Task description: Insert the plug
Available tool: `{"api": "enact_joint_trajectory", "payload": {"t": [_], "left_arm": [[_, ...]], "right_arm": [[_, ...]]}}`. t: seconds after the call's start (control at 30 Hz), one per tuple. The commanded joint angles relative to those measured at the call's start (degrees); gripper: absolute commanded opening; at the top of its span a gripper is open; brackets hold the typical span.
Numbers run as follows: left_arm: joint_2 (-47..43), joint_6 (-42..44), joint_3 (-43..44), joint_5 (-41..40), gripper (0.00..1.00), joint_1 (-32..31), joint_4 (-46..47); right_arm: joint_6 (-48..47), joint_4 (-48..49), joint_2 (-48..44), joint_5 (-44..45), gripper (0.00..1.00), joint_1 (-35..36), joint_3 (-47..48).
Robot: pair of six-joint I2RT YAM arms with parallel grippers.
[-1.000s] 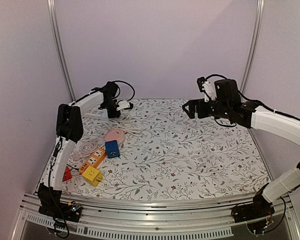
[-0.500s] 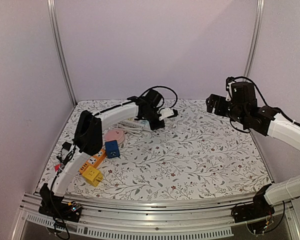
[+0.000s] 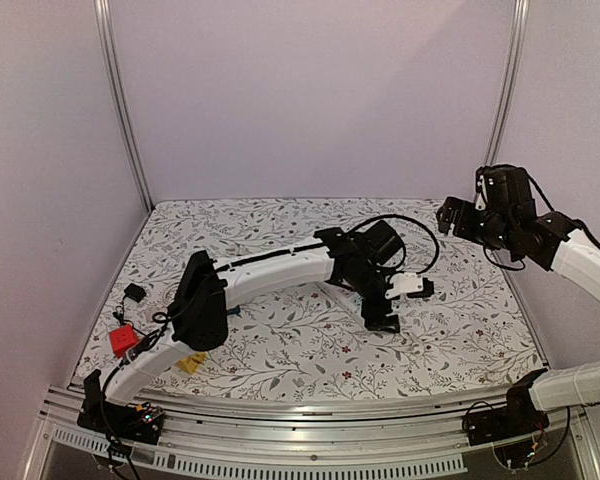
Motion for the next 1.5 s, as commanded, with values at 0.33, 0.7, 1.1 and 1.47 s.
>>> {"api": "enact_joint_trajectory", "payload": {"t": [0.33, 0.7, 1.1, 1.47], "left_arm": [[-37.01, 4.05, -25.29, -8.13, 1.0, 8.21, -29.36], [-53.58, -7.2, -41.56, -3.33, 0.99, 38.42, -30.78], [-63.76, -7.6, -53.1, 4.76, 0.99, 47.81, -24.31], [-62.56, -9.23, -55.61, 4.92, 0.99, 51.47, -22.63]], "right_arm": [[-8.33, -12.61, 35.31, -14.79, 0.99, 2.34, 23.14], [-23.44, -31.48, 65.89, -19.67, 0.99, 10.61, 55.4], [-24.79, -33.92, 77.2, -21.44, 0.99, 13.34, 60.78], [-33.26, -40.78, 77.98, -8.26, 0.97, 13.63, 61.14]]}}
